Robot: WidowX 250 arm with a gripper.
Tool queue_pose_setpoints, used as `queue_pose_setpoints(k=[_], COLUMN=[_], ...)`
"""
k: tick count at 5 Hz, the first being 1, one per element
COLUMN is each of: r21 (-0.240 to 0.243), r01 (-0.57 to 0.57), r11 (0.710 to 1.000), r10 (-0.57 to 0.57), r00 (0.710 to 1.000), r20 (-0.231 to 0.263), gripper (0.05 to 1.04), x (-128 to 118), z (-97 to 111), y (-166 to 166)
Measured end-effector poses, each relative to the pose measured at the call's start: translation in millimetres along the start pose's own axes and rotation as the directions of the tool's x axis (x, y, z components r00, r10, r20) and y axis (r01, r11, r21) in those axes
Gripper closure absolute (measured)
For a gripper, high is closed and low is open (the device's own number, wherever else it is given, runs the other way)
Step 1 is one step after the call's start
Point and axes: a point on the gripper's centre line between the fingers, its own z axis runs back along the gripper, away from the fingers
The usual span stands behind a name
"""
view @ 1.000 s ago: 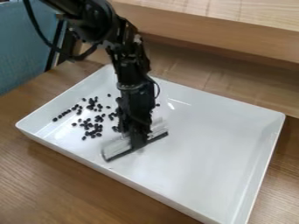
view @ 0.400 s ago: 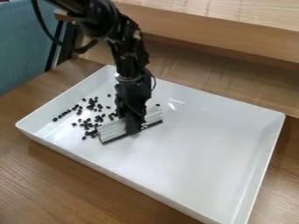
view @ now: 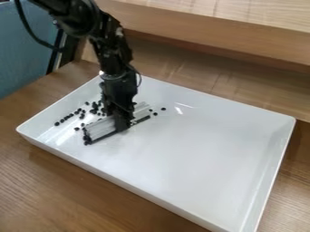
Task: Sweep into pile
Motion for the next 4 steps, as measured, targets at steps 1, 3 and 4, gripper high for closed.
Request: queue_pose_setpoints(k=[1, 3, 4], r21=[0.000, -0.009, -0.008], r01=[-0.030, -0.034, -0.046], r11=[1.000, 0.999, 0.999], r10=[0.030, 0.034, 0.046], r00=[0.999, 0.999, 0.998], r20=[-0.011, -0.034, -0.036], gripper=[0.691, 0.691, 0.691], x=[-5.2, -5.9, -3.3], z=[-0.6, -3.4, -4.5], y=[13.9, 31.8, 40.7])
